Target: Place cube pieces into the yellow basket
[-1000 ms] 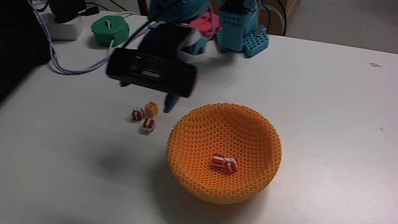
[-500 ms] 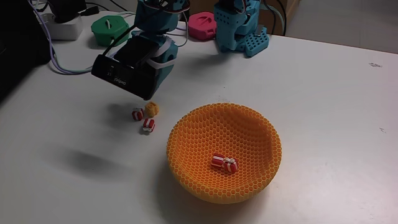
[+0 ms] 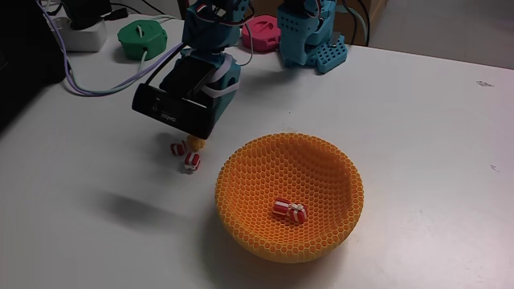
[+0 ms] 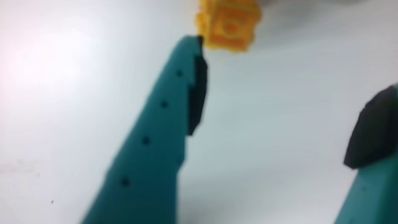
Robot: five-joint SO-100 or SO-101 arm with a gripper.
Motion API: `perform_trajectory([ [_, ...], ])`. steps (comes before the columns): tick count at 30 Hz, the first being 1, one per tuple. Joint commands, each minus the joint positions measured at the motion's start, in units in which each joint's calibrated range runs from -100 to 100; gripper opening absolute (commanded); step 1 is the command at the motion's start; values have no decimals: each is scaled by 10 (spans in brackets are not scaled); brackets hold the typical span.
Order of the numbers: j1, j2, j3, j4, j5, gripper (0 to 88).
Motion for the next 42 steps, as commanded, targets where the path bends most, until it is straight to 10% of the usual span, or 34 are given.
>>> perform_trajectory([
  [1,-6,15,-4,-43,1,416],
  [11,-7,68,5,-90,3,343],
  [14,13,76,25,-130,4,0],
  [25,-16,-35,-187,2,28,0],
  [42,-373,-31,-170,83,-108,85],
])
